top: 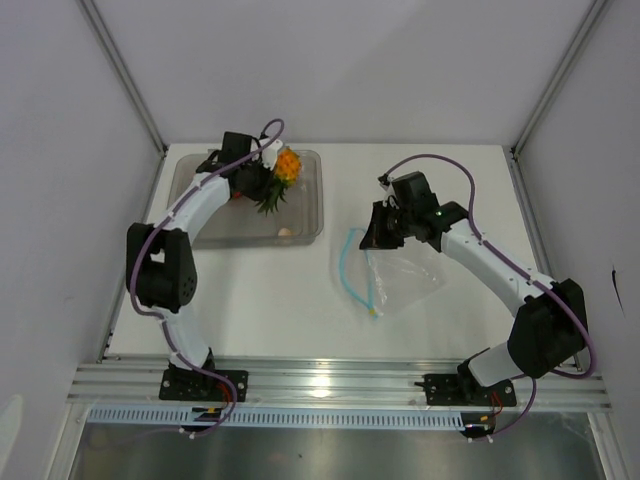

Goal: Place the food in the zip-top bag and seal the zipper
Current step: Pick up the fake fruit from the bin, then place the fake fruit in the zipper food storage bag.

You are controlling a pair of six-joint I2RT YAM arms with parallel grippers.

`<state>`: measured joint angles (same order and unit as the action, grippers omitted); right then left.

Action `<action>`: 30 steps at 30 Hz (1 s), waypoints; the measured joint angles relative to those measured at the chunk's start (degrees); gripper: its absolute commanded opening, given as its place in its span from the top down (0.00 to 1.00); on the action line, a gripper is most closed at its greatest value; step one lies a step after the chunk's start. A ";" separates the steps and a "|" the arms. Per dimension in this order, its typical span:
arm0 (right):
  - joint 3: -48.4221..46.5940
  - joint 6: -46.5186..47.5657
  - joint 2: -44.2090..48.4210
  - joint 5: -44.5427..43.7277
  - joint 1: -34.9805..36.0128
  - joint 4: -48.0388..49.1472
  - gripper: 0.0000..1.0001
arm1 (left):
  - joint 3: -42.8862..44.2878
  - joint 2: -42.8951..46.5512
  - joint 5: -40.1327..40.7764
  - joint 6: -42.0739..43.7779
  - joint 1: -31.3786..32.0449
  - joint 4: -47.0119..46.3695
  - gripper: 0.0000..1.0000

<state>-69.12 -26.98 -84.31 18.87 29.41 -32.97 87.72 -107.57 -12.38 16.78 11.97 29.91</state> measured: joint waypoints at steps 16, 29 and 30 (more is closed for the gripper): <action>-8.55 2.01 -2.84 -5.11 -1.95 -4.55 1.00 | -11.67 31.32 -9.53 -12.59 6.67 -2.80 1.00; -11.80 3.50 -2.95 -7.04 -4.09 -6.88 1.00 | -37.35 51.39 -21.29 -24.68 19.15 -8.87 0.99; -11.80 3.43 -2.89 -6.91 -4.09 -6.88 1.00 | -37.94 51.47 -21.29 -25.03 19.78 -8.87 1.00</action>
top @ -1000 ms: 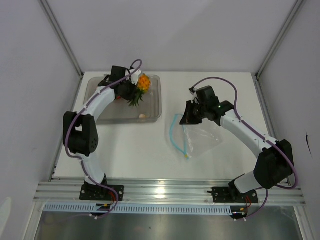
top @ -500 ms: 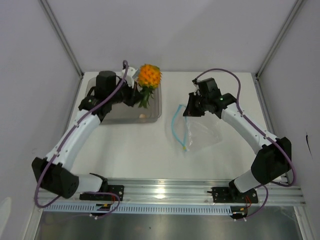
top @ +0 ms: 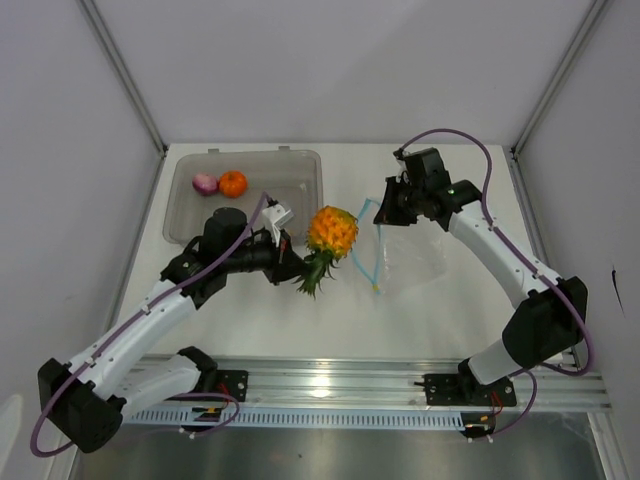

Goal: Place the food in the zip-top bag and seal the zipper
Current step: Place the fake fruit in the zipper food storage bag.

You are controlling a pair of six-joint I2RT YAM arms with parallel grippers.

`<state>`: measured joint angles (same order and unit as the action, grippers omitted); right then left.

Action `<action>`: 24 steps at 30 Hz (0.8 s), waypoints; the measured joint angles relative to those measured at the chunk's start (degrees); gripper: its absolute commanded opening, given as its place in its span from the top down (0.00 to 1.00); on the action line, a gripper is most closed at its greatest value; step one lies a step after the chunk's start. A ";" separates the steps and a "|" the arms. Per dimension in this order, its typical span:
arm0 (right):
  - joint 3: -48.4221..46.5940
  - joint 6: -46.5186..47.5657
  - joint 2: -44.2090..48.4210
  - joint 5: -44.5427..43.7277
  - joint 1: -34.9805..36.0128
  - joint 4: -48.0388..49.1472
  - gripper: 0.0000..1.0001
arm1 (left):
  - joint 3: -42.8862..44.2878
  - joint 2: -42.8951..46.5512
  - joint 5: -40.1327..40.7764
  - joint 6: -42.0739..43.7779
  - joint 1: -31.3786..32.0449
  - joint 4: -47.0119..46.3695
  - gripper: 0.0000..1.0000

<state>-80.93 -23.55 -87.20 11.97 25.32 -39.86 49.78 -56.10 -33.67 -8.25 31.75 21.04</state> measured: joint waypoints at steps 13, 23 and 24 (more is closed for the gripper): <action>-0.04 -2.91 2.62 4.31 0.00 -0.22 1.00 | -1.25 -9.16 0.79 -3.41 6.38 -5.79 0.99; -0.24 -5.01 2.91 7.76 0.09 -0.20 1.00 | 3.56 -18.56 4.09 -3.76 8.85 -1.53 1.00; -0.33 -4.96 2.91 8.07 0.20 -0.22 1.00 | 5.01 -19.76 4.15 -3.72 9.01 -0.96 0.99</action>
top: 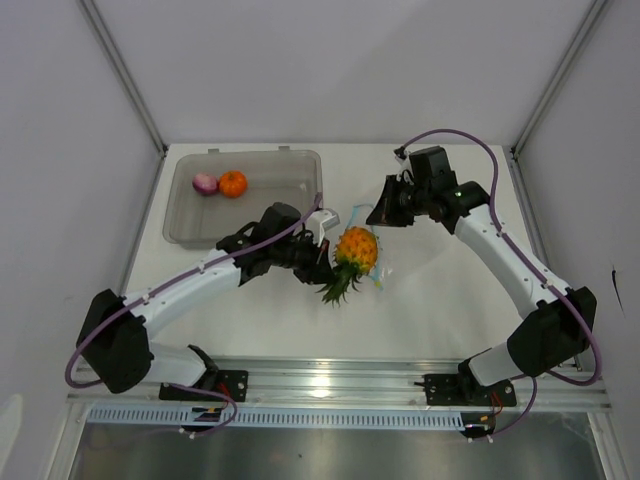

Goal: Place the food in the zip-top bag and seal the zipper
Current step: Place the fake fruit in the zipper food storage bag.

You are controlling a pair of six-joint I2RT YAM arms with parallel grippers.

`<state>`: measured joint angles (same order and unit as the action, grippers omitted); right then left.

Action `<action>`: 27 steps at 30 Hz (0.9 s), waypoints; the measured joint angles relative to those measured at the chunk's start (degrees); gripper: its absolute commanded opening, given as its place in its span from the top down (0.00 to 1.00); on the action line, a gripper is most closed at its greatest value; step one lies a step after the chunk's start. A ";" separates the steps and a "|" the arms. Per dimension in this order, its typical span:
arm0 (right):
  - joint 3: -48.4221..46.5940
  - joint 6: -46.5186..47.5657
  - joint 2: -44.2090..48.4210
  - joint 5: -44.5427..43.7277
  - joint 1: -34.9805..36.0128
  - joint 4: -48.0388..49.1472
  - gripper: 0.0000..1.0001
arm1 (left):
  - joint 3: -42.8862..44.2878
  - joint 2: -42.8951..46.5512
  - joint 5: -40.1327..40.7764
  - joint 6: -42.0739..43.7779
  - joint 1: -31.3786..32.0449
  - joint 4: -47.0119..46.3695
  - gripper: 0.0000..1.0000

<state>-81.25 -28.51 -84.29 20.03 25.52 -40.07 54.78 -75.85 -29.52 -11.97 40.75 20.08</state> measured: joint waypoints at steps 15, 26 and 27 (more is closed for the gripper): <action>-0.72 6.10 -0.02 2.08 6.36 -5.29 1.00 | 13.79 -13.84 -13.75 -3.82 -0.46 -1.95 1.00; 0.92 1.46 0.39 0.02 6.69 -7.08 1.00 | -0.94 -4.90 0.37 -22.34 -2.97 -19.32 0.99; 1.05 0.90 0.39 0.20 6.80 -6.75 1.00 | -0.81 -4.87 1.09 -22.82 -2.80 -19.91 0.99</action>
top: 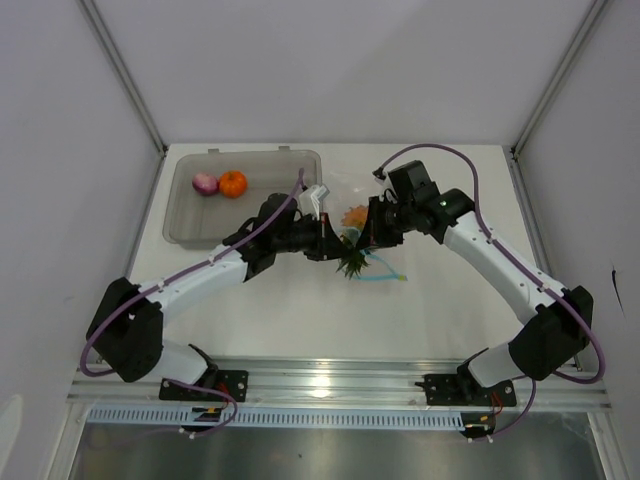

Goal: Place the food in the zip-top bag and seal the zipper
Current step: Place the fake fruit in the zipper food storage bag.

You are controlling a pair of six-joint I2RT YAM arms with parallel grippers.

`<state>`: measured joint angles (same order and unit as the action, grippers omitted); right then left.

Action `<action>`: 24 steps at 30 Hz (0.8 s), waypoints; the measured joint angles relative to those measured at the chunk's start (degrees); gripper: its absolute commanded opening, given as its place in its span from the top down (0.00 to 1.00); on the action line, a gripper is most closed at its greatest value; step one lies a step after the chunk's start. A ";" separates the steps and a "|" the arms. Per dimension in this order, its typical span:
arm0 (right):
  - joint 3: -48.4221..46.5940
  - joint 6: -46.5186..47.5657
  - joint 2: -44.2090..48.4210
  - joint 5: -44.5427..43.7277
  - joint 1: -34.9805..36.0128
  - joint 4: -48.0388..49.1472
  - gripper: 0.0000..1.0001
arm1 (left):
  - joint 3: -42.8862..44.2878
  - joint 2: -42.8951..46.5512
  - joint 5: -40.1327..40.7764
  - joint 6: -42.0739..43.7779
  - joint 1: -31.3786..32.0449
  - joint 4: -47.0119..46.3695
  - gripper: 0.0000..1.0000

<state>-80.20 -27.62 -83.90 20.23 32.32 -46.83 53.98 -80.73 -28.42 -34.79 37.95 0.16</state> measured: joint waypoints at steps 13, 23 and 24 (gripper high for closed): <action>-3.52 -2.67 0.00 1.46 0.76 1.53 1.00 | 6.80 -8.74 0.81 -1.20 1.03 -2.49 0.91; -3.93 -2.54 0.79 2.27 -0.79 -2.38 1.00 | 4.70 -8.09 3.87 3.21 2.12 -1.99 0.00; -3.93 -2.47 0.90 2.78 -0.79 -3.06 1.00 | 3.74 -5.70 5.38 4.13 2.34 -1.27 0.01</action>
<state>-84.14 -30.09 -83.00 23.00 31.53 -49.89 57.71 -86.43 -23.05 -30.65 40.29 -1.10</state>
